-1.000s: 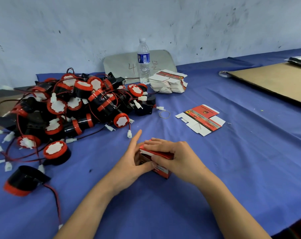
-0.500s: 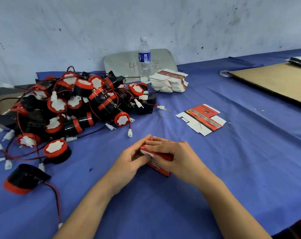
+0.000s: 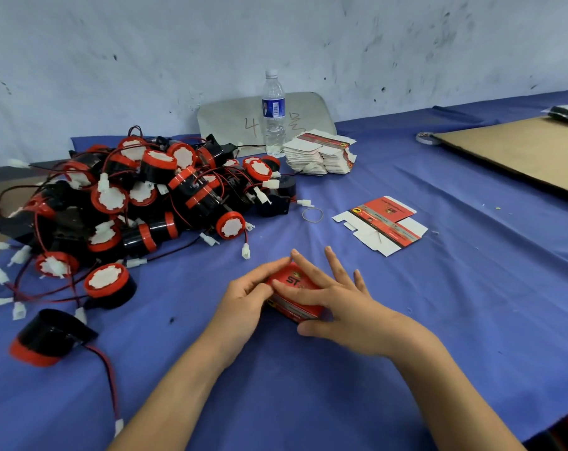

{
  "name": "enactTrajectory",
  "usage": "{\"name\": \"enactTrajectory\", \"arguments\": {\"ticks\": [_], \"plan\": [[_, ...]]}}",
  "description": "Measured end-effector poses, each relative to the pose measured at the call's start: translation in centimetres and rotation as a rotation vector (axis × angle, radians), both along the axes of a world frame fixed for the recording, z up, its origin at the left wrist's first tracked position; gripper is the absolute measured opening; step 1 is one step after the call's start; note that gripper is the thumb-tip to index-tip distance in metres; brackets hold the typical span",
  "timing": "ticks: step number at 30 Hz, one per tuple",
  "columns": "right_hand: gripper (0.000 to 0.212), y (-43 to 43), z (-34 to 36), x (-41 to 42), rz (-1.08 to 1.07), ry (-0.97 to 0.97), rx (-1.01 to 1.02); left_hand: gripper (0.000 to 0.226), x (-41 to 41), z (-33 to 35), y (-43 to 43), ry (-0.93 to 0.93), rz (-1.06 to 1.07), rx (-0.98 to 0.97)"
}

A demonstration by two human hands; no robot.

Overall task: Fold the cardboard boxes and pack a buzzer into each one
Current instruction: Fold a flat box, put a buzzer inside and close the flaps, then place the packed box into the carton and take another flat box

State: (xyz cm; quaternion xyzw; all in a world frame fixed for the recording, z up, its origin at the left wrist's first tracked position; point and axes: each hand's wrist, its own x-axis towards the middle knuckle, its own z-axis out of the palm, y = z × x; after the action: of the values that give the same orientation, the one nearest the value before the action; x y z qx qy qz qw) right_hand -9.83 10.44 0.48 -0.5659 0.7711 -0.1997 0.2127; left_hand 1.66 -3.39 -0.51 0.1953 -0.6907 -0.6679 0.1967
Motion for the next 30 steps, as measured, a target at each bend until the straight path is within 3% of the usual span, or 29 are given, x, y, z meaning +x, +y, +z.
{"name": "enactTrajectory", "arguments": {"ticks": [6,8,11,12,14,16,20,23,27,30], "plan": [[0.067,0.3,0.4,-0.2,0.016,-0.183,-0.114,0.05,0.4,0.2,1.0,-0.021,-0.019,-0.16],[0.054,0.4,0.6,-0.5,-0.034,-0.366,-0.241,0.049,0.7,-0.1,0.8,-0.042,-0.072,-0.31],[0.022,0.8,1.2,-0.7,-0.264,-0.725,-0.433,0.069,0.8,-0.5,0.9,-0.054,-0.124,-0.419],[0.022,0.8,1.4,-0.6,-0.346,-0.79,-0.454,0.07,0.9,-0.6,1.0,-0.03,-0.112,-0.419],[0.048,0.6,1.5,-0.2,-0.444,-0.843,-0.431,0.061,0.8,-0.6,1.4,0.002,-0.044,-0.426],[0.063,-0.1,1.5,0.8,-0.517,-0.768,-0.431,0.055,0.7,-0.5,1.6,0.015,0.013,-0.397],[0.051,-1.4,1.4,2.7,-0.658,-0.304,-0.651,0.056,0.7,-0.5,2.0,0.041,0.005,-0.333],[0.052,-1.3,1.4,2.6,-0.655,-0.117,-0.72,0.054,0.7,-0.5,2.4,0.065,-0.004,-0.311],[0.056,-1.1,1.6,2.0,-0.664,-0.112,-0.727,0.05,0.5,-0.5,2.7,0.091,-0.033,-0.285],[0.065,-1.2,1.8,1.4,-0.645,-0.256,-0.604,0.049,0.4,-0.4,2.5,0.086,-0.061,-0.243]]}}
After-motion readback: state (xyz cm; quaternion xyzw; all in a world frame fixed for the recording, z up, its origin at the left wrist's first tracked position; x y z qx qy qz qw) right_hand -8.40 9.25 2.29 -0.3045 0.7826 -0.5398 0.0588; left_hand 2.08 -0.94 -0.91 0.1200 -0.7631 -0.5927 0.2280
